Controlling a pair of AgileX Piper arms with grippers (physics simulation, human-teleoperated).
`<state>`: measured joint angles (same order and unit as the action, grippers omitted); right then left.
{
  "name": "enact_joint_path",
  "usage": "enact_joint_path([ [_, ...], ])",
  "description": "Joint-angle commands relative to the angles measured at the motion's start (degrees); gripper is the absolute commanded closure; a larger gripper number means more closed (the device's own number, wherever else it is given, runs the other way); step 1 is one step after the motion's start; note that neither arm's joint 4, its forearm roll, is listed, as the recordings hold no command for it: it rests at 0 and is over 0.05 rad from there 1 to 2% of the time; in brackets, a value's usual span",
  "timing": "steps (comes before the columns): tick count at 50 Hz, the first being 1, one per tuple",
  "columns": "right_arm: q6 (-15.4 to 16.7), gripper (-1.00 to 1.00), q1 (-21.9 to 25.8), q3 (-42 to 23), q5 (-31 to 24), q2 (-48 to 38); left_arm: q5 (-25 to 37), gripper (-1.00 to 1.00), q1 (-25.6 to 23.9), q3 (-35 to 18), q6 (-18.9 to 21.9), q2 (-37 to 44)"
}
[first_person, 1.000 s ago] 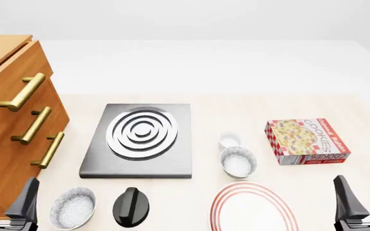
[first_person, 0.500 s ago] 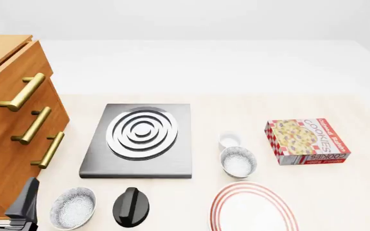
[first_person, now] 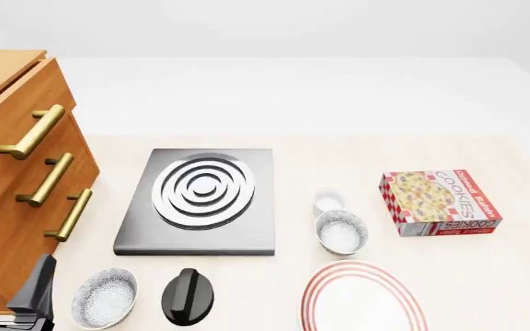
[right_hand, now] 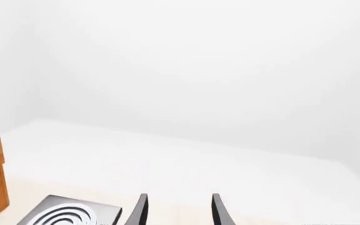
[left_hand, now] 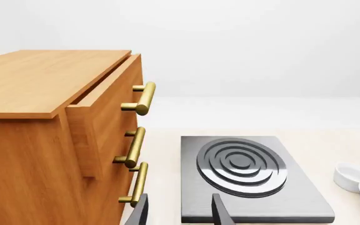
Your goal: Pick the akita bowl between the plate and the ramekin and place it on the plate.
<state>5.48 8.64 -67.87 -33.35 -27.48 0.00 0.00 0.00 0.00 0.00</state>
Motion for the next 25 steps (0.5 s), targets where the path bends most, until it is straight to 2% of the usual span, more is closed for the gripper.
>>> enact_joint_path([
  [1, 1.0, -1.00, 2.4, -13.1, -8.1, -9.2, 0.0, -1.00, 0.0, 0.0, 0.0, 0.0],
  [5, -1.2, -1.00, 3.9, -15.8, -11.0, -12.7, 0.0, -1.00, 0.0, 0.0, 0.0, 0.0],
  [7, -0.3, -1.00, 3.6, -16.9, -12.3, -14.2, 0.0, -1.00, 0.0, 0.0, 0.0, 0.0],
  [12, -1.4, -1.00, 3.0, -21.2, -17.0, -20.3, 0.0, -1.00, 0.0, 0.0, 0.0, 0.0],
  [14, -0.9, -1.00, 4.4, -22.7, -18.7, -22.0, 0.0, -1.00, 0.0, 0.0, 0.0, 0.0],
  [16, -0.1, -1.00, 3.6, -24.3, -21.0, -24.6, 0.0, -1.00, 0.0, 0.0, 0.0, 0.0],
  [17, -1.3, -1.00, 4.6, -25.5, -21.9, -25.7, 0.0, -1.00, 0.0, 0.0, 0.0, 0.0],
  [20, -1.6, -1.00, 4.4, -27.9, -24.8, -28.7, 0.0, -1.00, 0.0, 0.0, 0.0, 0.0],
  [24, -3.4, -1.00, 5.3, -31.1, -28.5, -33.9, 0.0, -1.00, 0.0, 0.0, 0.0, 0.0],
  [25, -4.9, -1.00, 6.2, -31.9, -29.3, -35.5, 0.0, -1.00, 0.0, 0.0, 0.0, 0.0],
])
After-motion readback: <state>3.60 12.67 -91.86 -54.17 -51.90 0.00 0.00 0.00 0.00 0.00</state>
